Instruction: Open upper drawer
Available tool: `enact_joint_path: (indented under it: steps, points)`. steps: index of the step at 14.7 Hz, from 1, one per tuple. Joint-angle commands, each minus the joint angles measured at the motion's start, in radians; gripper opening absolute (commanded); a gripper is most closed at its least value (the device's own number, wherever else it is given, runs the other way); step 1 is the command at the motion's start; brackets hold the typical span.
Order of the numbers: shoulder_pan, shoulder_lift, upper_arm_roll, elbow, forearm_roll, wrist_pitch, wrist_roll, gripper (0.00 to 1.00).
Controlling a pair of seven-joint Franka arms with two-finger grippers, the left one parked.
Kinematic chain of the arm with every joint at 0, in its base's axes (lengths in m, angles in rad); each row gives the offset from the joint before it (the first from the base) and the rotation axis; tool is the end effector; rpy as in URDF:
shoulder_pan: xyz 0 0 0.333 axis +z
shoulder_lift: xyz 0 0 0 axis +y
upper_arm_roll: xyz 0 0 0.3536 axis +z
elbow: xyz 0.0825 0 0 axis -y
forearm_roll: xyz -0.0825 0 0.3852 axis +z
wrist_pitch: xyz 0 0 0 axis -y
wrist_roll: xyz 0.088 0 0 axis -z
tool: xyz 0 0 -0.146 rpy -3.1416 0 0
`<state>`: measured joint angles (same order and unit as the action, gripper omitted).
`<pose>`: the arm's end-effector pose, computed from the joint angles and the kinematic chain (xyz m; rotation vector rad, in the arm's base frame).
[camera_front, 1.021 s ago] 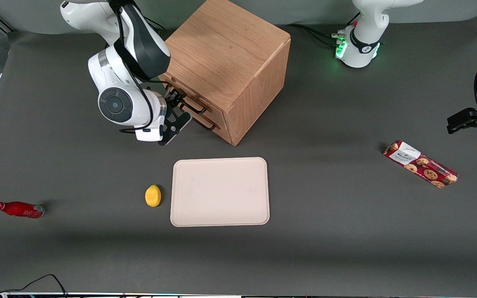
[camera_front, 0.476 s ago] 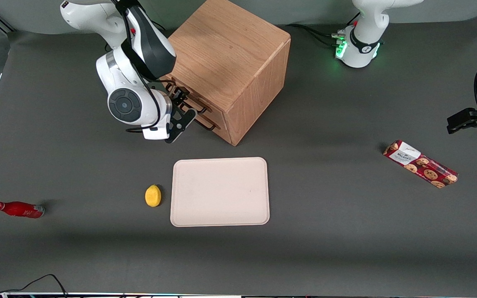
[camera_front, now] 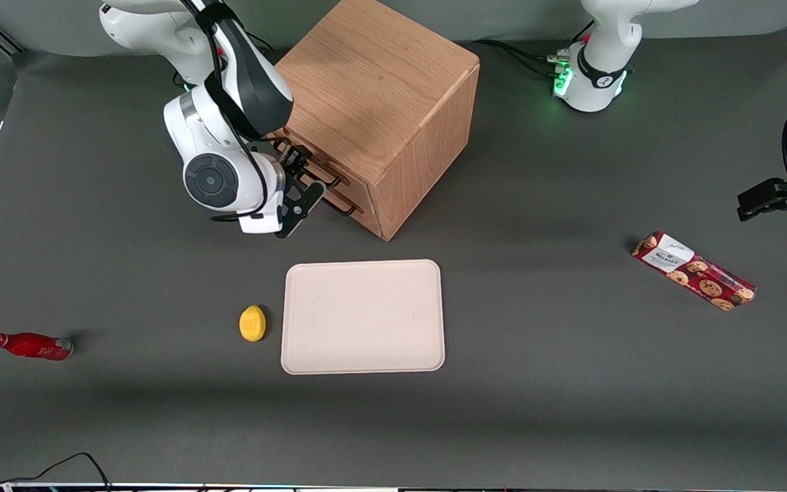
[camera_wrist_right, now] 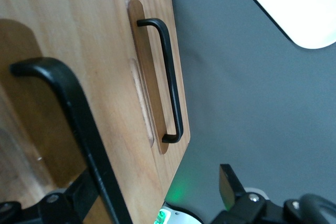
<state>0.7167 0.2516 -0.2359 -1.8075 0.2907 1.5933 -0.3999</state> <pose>0.4760 0.3028 0.3837 -2.6327 -1.1126 0.6752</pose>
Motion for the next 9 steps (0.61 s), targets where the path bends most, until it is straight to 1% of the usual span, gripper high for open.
enact_joint_path:
  steps: [1,5,9]
  points:
    - [-0.01,0.031,0.001,0.01,0.025,0.013,-0.048,1.0]
    - [-0.017,0.034,0.001,0.017,0.025,0.013,-0.056,1.0]
    - [-0.026,0.044,-0.008,0.036,0.025,0.011,-0.099,1.0]
